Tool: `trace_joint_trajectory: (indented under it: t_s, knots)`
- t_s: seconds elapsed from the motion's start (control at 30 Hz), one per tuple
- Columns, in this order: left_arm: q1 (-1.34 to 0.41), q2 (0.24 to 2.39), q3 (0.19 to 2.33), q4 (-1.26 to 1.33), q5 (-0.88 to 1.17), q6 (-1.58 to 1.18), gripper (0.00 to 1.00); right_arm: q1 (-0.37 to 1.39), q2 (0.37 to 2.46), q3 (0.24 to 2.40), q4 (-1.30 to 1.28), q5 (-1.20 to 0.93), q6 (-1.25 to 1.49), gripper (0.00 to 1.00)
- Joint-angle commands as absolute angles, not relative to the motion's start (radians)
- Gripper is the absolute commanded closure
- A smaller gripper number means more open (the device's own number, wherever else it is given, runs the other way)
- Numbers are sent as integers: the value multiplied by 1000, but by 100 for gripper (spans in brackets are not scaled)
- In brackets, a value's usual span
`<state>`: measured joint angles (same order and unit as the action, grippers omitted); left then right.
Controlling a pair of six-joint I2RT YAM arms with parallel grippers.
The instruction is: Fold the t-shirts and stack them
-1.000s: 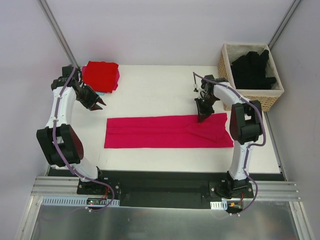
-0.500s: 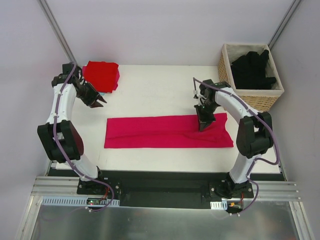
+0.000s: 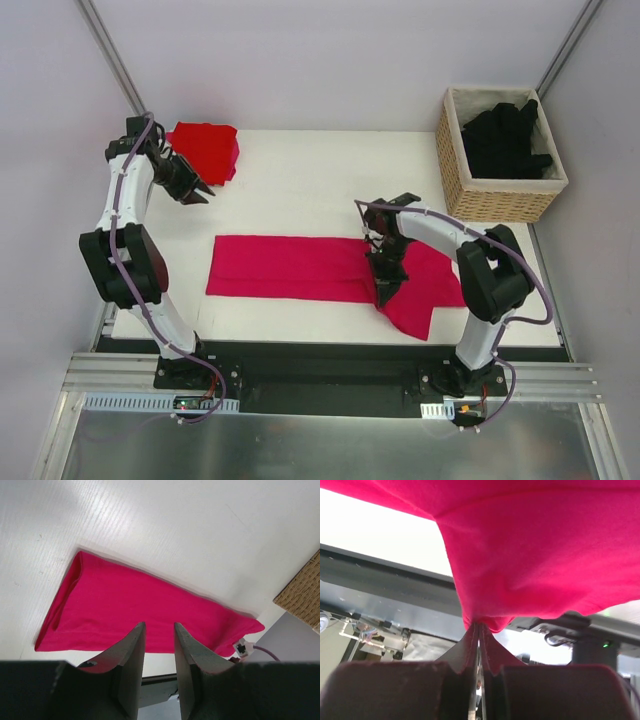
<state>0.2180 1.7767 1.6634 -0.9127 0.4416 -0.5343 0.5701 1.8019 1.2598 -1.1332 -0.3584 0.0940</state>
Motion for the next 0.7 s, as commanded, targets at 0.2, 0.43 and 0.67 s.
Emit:
trace_joint_trajectory:
  t_s: [0.2, 0.43, 0.67]
  knots:
    - [225, 1784, 1672, -948, 472, -512, 72, 597, 1701, 1282, -1287, -97, 167, 58]
    - [227, 1726, 1644, -946, 451, -520, 72, 514, 1718, 1327, -1269, 127, 137, 58]
    - [227, 1695, 1632, -928, 449, -534, 72, 146, 1775, 1259, -1086, 61, 14, 58]
